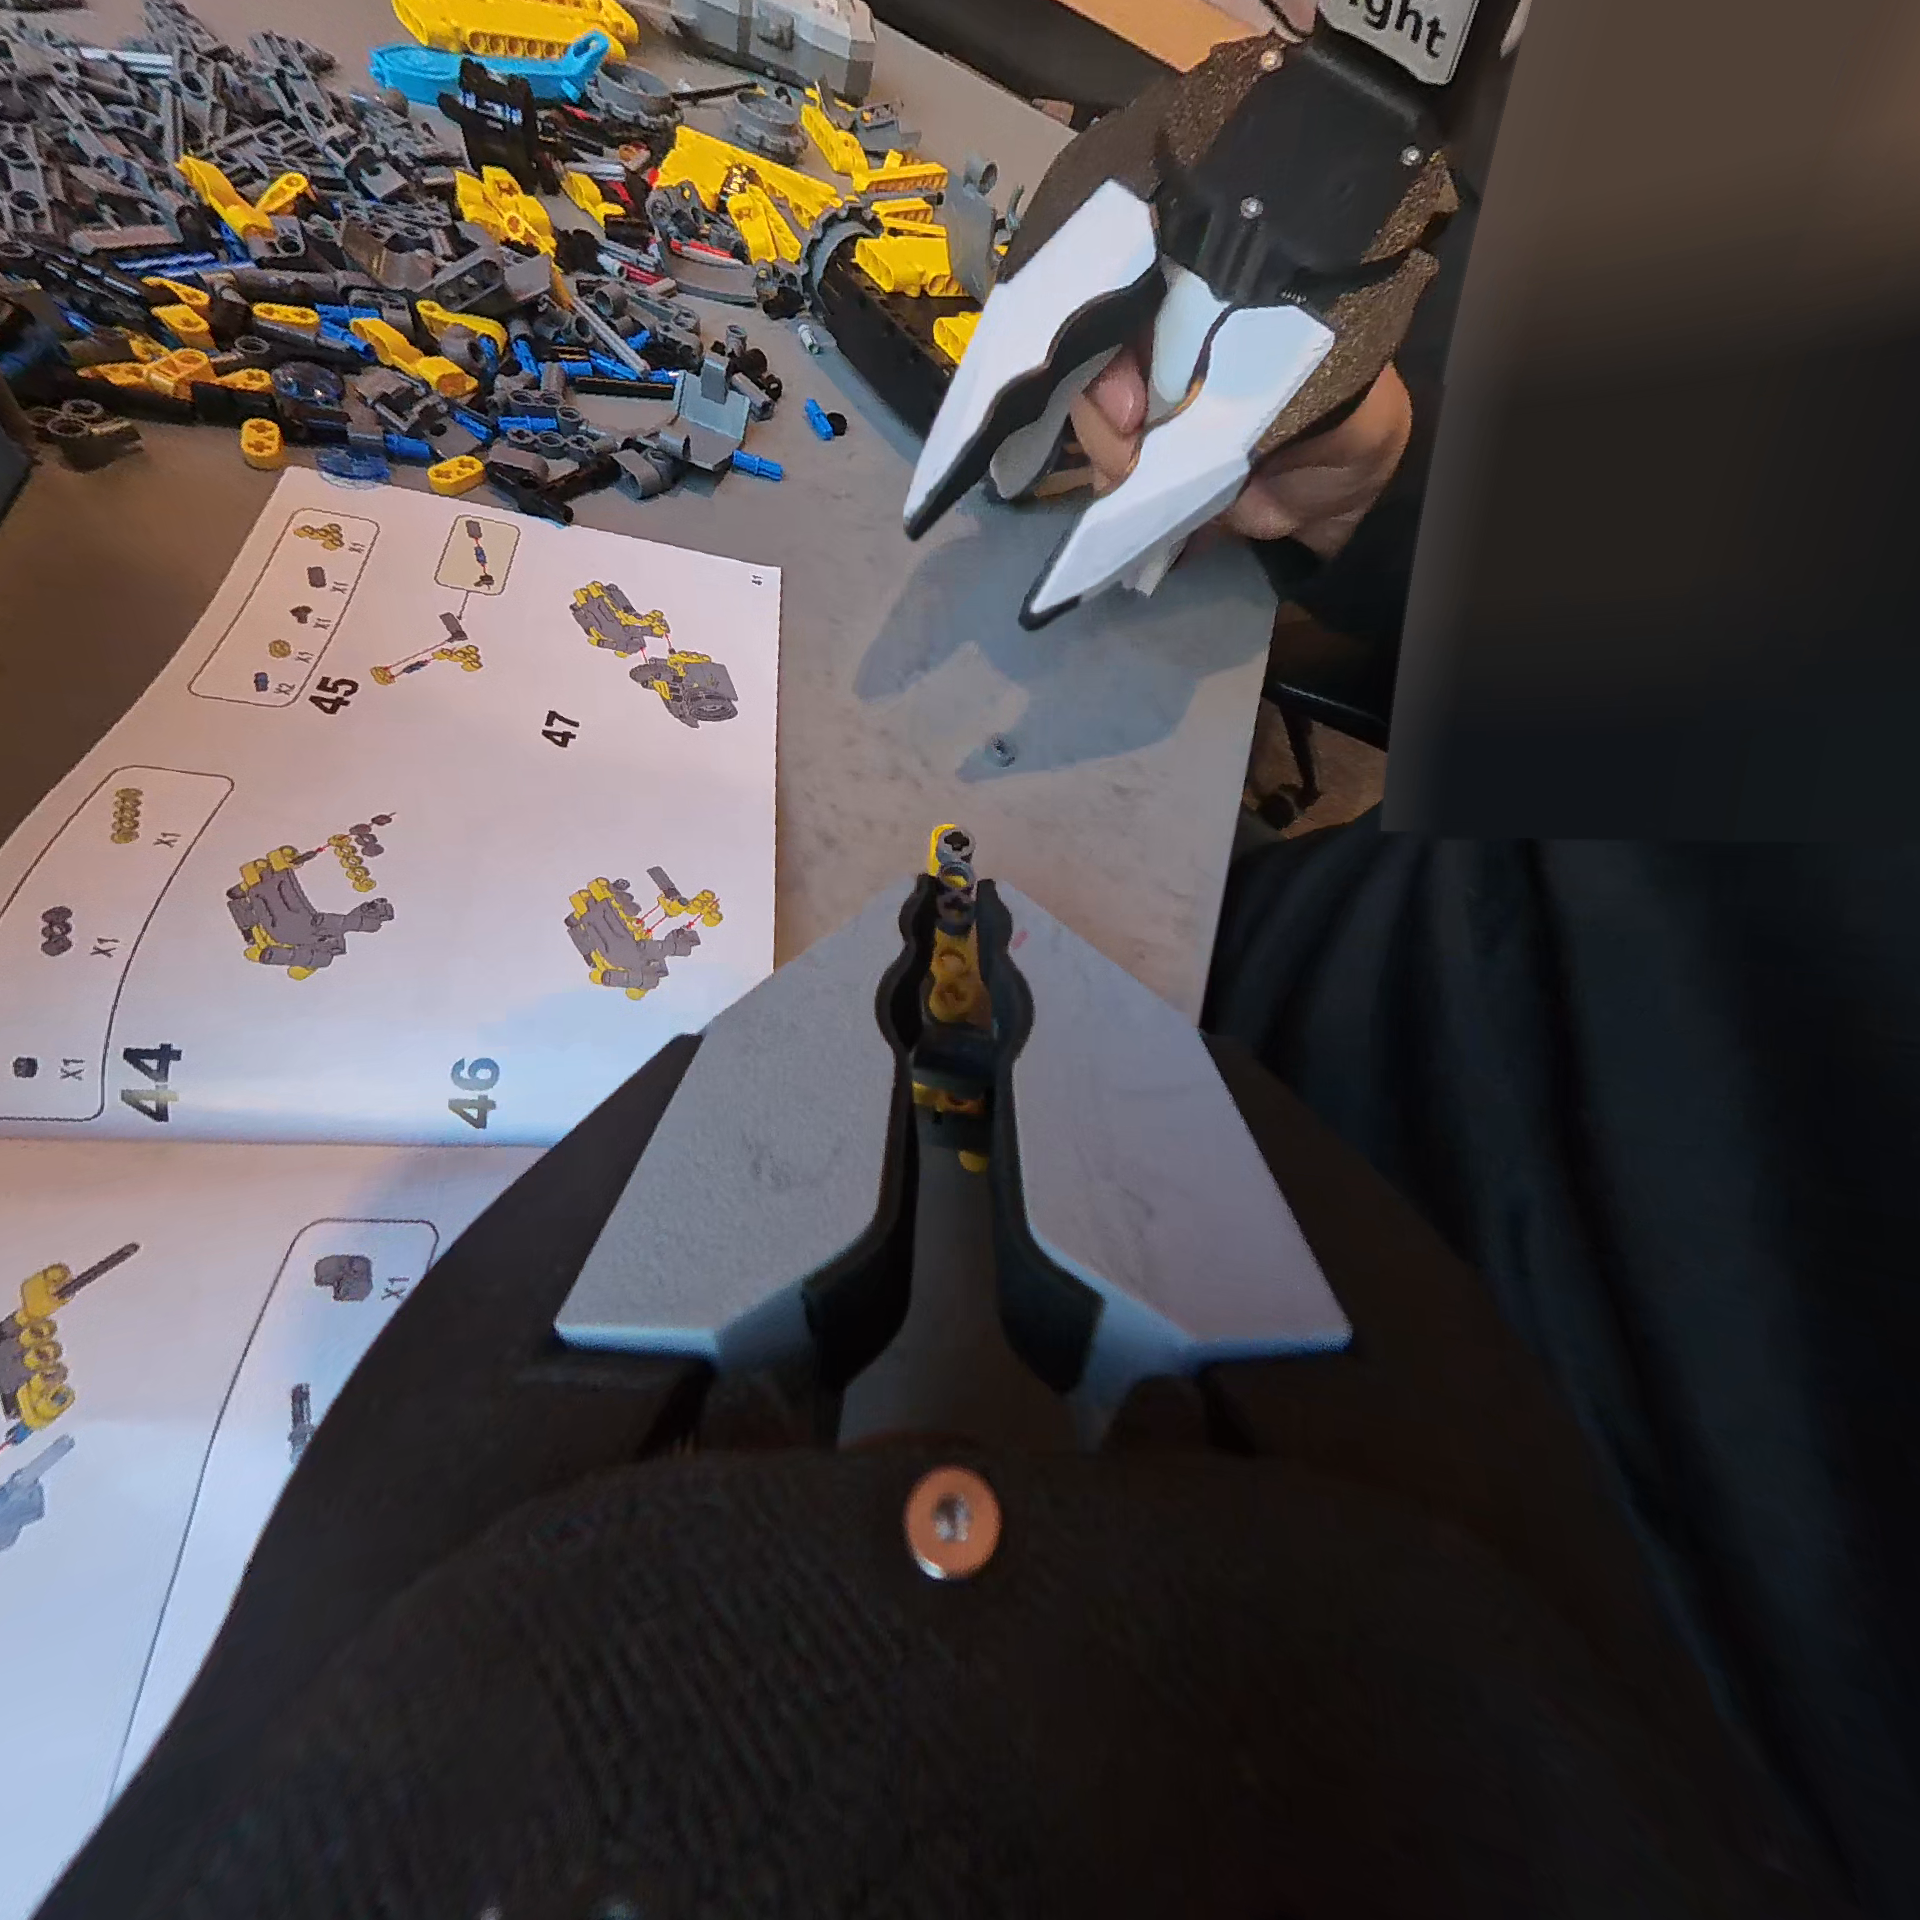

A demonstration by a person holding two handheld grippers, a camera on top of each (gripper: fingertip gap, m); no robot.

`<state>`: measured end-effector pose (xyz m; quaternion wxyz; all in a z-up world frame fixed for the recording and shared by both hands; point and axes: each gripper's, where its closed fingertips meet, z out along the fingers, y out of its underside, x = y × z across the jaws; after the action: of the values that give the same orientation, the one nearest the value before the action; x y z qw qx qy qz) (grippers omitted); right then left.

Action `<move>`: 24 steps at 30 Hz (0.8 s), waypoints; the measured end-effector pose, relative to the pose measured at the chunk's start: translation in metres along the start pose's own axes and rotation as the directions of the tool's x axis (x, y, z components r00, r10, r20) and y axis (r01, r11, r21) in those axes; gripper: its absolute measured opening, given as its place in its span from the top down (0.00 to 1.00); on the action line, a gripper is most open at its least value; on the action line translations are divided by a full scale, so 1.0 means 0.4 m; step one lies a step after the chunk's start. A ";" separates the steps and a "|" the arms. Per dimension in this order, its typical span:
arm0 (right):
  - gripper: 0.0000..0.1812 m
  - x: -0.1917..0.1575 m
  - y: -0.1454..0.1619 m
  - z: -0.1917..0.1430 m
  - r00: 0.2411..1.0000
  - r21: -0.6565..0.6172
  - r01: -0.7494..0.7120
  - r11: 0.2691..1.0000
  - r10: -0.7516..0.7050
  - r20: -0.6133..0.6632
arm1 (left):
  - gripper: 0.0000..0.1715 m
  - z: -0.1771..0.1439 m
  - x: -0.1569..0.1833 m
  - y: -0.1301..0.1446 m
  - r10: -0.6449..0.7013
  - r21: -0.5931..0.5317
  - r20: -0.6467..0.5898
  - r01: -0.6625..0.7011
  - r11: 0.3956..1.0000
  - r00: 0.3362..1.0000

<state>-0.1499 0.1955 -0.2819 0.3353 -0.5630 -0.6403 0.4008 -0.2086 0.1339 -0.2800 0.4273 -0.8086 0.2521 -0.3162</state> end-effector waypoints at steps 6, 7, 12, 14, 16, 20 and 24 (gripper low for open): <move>0.82 0.002 0.007 -0.001 1.000 -0.014 0.002 1.000 -0.002 -0.011 | 0.98 0.002 -0.011 -0.004 -0.023 0.007 0.002 0.023 1.000 1.000; 0.82 0.000 0.010 0.003 1.000 -0.027 0.007 1.000 -0.008 -0.009 | 0.98 0.002 -0.013 -0.005 -0.033 0.008 -0.003 0.033 0.999 0.999; 0.82 -0.011 0.022 0.013 0.998 -0.065 0.054 0.996 -0.055 -0.009 | 0.98 0.002 -0.020 -0.007 -0.067 0.013 -0.007 0.067 0.998 0.998; 0.82 -0.011 0.023 0.013 0.998 -0.068 0.059 0.996 -0.060 -0.012 | 0.97 0.000 -0.027 -0.008 -0.115 0.020 -0.013 0.115 0.993 0.993; 0.82 -0.011 0.023 0.014 0.998 -0.070 0.061 0.996 -0.062 -0.013 | 0.97 -0.003 -0.035 -0.008 -0.175 0.031 -0.026 0.176 0.984 0.984; 0.82 -0.015 0.026 0.016 0.998 -0.078 0.069 0.995 -0.070 -0.005 | 0.97 -0.010 -0.052 -0.007 -0.257 0.042 -0.026 0.258 0.965 0.966; 0.82 -0.016 0.030 0.018 0.998 -0.088 0.070 0.994 -0.071 0.001 | 0.97 -0.013 -0.063 -0.005 -0.323 0.049 -0.032 0.325 0.945 0.946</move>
<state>-0.1501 0.1885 -0.2956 0.3248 -0.5547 -0.6765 0.3595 -0.2289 0.1492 -0.2835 0.3883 -0.8235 0.1121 -0.3981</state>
